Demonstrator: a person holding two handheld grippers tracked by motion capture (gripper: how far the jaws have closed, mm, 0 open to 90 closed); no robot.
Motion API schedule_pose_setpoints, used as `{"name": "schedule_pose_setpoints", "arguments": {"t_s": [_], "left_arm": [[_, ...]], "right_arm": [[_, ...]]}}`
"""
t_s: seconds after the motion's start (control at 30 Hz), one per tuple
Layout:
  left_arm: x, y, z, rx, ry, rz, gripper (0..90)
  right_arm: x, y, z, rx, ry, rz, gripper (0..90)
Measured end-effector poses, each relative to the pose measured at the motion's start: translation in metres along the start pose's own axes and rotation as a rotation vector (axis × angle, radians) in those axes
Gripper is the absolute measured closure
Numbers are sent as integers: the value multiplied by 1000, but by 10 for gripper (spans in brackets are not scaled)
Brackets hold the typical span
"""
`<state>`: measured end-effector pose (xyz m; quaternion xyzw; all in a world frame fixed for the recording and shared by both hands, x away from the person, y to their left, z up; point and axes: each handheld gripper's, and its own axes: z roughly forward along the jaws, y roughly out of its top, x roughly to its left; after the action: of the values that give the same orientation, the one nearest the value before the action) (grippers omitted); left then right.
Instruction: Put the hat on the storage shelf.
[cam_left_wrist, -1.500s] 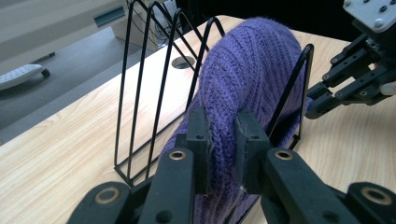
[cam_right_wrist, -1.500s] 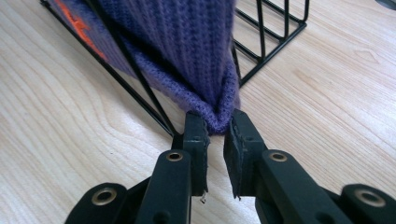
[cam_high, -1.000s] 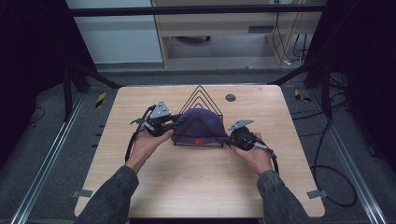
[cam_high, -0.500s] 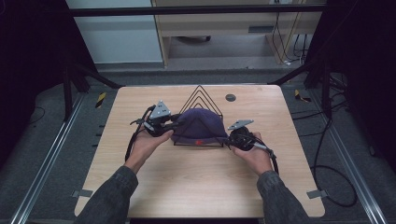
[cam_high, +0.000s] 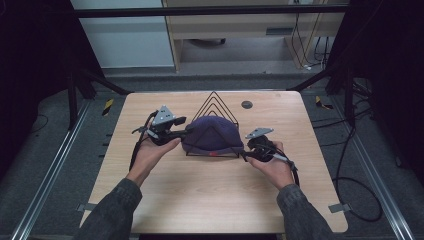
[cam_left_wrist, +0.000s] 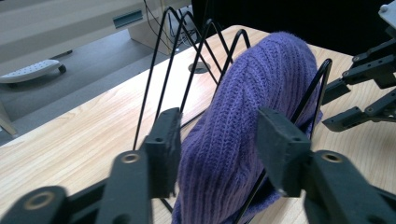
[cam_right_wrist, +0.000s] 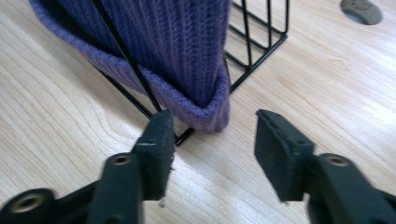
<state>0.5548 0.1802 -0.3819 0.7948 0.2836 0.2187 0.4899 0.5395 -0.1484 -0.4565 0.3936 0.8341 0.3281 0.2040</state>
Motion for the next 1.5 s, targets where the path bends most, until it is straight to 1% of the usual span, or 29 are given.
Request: {"name": "schedule_pose_setpoints", "arguments": {"t_s": [0.13, 0.27, 0.37, 0.43, 0.47, 0.5, 0.57, 0.63, 0.73, 0.83, 0.9, 1.03, 1.1, 1.2, 1.27, 1.33, 1.4, 1.5], "left_arm": [[2, 2, -8, 14, 3, -2, 384], [1, 3, -15, 29, -13, -4, 279], [-2, 4, -18, 48, -13, 5, 212], [-4, 5, -21, 60, -19, 0, 179], [-5, 5, -22, 62, -22, -1, 168], [-6, 5, -24, 75, -27, -1, 158], [-8, 6, -27, 90, -33, 6, 135], [-11, 8, -31, 96, -35, 9, 121], [-15, 9, -35, 102, -41, 3, 105], [-19, 10, -37, 110, -46, 7, 87], [-22, 10, -38, 114, -48, 15, 83], [-27, 6, -41, 109, -48, 18, 75], [-31, 2, -43, 97, -57, 13, 74], [-35, -4, -47, 89, -54, 5, 72], [-37, -9, -51, 79, -51, 2, 69], [-38, -14, -56, 82, -43, 5, 67], [-39, -19, -62, 91, -40, 4, 66], [-39, -26, -70, 108, -31, 23, 61]], "right_arm": [[-1, 1, -9, -23, -16, 11, 370], [-2, 4, -18, -54, -16, 33, 299], [-1, 9, -22, -63, -17, 28, 256], [1, 13, -27, -74, -9, 36, 232], [1, 16, -29, -77, -5, 31, 218], [2, 17, -31, -81, -4, 33, 213], [4, 22, -37, -97, -4, 19, 201], [6, 28, -45, -114, 7, 16, 175], [9, 34, -51, -139, 12, 14, 148], [15, 40, -57, -176, 25, 11, 108], [18, 42, -58, -180, 28, -7, 88], [25, 43, -61, -183, 49, -22, 76], [27, 42, -63, -193, 56, -26, 76], [29, 38, -69, -204, 71, -24, 73], [28, 34, -74, -212, 72, -26, 71], [26, 29, -78, -218, 71, -22, 70], [21, 21, -84, -225, 56, -16, 70], [14, 11, -90, -224, 41, -1, 71]]}}
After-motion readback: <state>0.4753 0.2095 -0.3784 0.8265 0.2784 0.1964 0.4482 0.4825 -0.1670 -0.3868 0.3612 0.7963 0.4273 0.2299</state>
